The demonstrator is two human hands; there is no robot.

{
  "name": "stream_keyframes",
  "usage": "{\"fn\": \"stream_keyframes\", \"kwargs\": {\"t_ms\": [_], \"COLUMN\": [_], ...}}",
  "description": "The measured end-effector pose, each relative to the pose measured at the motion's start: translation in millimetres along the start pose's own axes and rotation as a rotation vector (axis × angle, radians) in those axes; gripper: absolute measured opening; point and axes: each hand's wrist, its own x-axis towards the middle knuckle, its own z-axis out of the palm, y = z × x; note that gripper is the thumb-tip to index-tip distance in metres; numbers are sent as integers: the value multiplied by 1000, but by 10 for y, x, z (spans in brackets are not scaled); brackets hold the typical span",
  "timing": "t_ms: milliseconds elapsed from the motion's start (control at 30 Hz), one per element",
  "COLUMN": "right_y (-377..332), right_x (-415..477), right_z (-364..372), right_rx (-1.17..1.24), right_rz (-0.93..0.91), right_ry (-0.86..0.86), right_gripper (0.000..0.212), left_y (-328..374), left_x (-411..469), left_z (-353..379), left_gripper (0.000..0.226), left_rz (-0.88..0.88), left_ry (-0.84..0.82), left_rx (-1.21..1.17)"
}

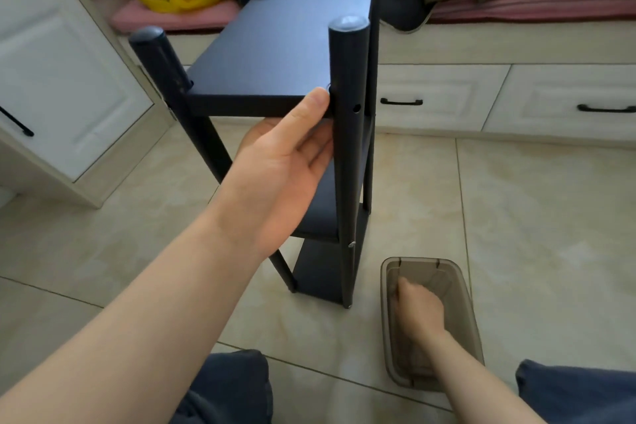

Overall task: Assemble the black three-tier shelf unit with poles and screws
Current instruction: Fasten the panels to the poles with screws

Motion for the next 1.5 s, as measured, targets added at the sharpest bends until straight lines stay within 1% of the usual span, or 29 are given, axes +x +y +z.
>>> {"fn": "stream_keyframes", "kwargs": {"t_ms": [100, 167, 233, 300, 400, 467, 500, 567, 667, 767, 833, 867, 933, 1033, 1100, 1233, 1500], "right_y": [-126, -237, -391, -561, -731, -768, -764, -737, -687, -688, -745, -776, -828, -853, -865, -949, -974], "right_x": [10, 82, 129, 80, -63, -196, -280, -457, -723, -927, -990, -1008, -1028, -1043, -1033, -991, -993], "right_z": [-360, -720, -1140, -1528, -1964, -2175, -2266, -2457, -2678, -2839, -2959, -3015, -3105, -3175, -3208, -3253, -3211], "right_rx": [-185, -317, -446, -525, -553, -464, -371, -145, 213, 527, 674, 721, 773, 848, 874, 885, 844], "right_rz": [-83, -158, -273, -394, -529, -582, -598, -632, -638, -622, -641, -657, -690, -692, -678, -671, -658], "right_ry": [-104, -135, -109, -59, 17, 47, 60, 108, 168, 211, 268, 296, 354, 403, 417, 439, 468], "right_gripper": [25, 28, 25, 19, 16, 13, 14, 14, 6, 15, 17, 17, 18, 25, 25, 25, 27], "left_y": [0, 3, 3, 7, 10, 21, 23, 25, 25, 24, 20, 12, 3, -1, -8, 4, 5], "left_x": [-3, -7, -13, -18, -21, -21, -25, -28, -33, -25, -18, -13, -5, 18, 22, 17, 28], "left_z": [15, 17, 25, 36, 48, 56, 61, 70, 79, 78, 73, 64, 55, 56, 65, 64, 66], "left_gripper": [20, 19, 18, 18, 19, 23, 25, 26, 32, 46, 46, 40, 28, 31, 29, 19, 19], "left_rz": [-5, -2, -4, -9, -16, -18, -19, -13, -13, -5, 1, 1, -4, 12, 24, 18, 15], "left_ry": [-6, -15, -9, -7, 2, 12, 19, 27, 41, 58, 67, 66, 65, 94, 108, 102, 98], "left_rx": [-19, -31, -35, -38, -56, -66, -65, -57, -52, -52, -47, -41, -29, -24, -26, -23, 12]}}
